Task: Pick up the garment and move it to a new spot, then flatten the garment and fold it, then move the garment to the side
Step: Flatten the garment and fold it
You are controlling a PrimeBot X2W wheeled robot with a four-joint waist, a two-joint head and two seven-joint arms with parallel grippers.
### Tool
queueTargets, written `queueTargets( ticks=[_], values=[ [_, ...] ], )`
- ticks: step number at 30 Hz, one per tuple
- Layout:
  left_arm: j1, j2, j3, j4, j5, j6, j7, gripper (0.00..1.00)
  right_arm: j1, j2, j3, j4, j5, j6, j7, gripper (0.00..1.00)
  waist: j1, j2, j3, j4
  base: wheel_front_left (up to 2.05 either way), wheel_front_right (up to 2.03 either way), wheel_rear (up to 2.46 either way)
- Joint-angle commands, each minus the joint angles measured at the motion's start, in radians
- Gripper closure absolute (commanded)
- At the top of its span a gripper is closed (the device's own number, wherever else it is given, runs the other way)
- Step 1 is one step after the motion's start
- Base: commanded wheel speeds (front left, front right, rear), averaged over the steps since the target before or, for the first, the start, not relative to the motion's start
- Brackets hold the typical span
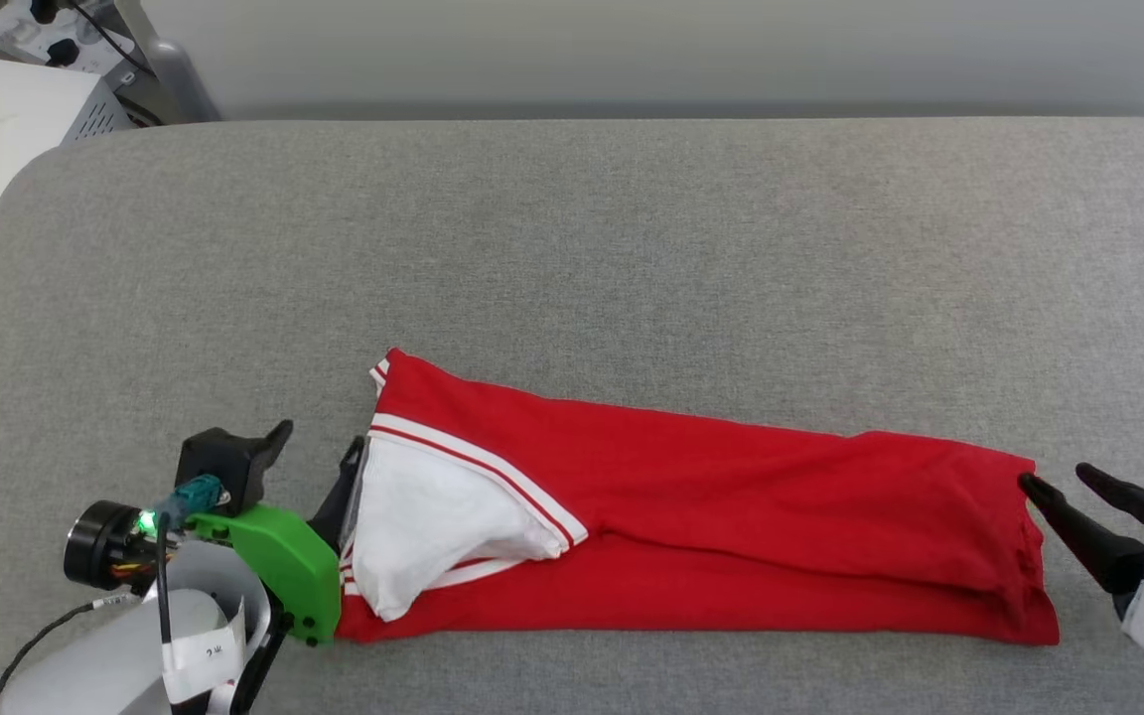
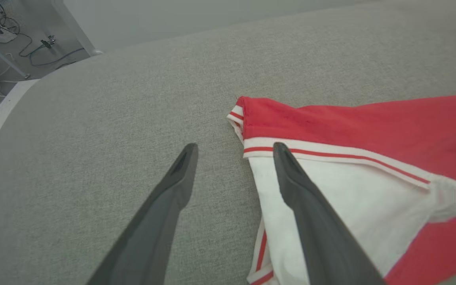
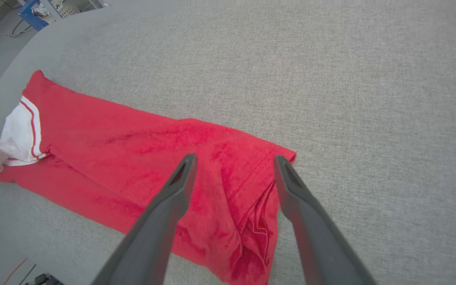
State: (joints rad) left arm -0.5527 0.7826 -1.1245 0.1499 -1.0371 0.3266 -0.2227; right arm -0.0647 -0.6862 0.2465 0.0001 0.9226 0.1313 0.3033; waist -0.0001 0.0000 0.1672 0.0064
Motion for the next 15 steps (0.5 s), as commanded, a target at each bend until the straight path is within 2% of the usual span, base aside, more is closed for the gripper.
queueTargets(
  ticks=[1,4,9,15],
  values=[
    [0.020,-0.005,0.024,-0.007,0.017,0.032,-0.018,0.00,0.021,-0.007,-0.024,-0.007,0.029,-0.001,0.017,0.00,0.0001,0.0000,-0.005,0.007,0.00,0.00,0.00],
    [0.036,-0.018,0.083,-0.023,0.058,0.090,-0.035,0.00,0.033,-0.010,-0.083,-0.009,0.105,-0.001,0.067,0.00,0.0001,0.0000,-0.001,0.015,0.00,0.00,0.00],
    [0.083,-0.064,0.226,-0.062,0.189,0.164,-0.039,0.00,0.041,-0.028,-0.121,0.028,0.127,-0.001,0.142,0.00,0.0001,0.0000,0.016,0.034,0.00,0.00,0.00],
    [0.195,-0.147,0.413,-0.095,0.364,0.193,-0.039,0.00,0.013,0.010,-0.106,0.106,0.125,-0.001,0.194,0.00,0.0001,0.0000,0.036,0.054,0.00,0.00,0.00]
  ],
)
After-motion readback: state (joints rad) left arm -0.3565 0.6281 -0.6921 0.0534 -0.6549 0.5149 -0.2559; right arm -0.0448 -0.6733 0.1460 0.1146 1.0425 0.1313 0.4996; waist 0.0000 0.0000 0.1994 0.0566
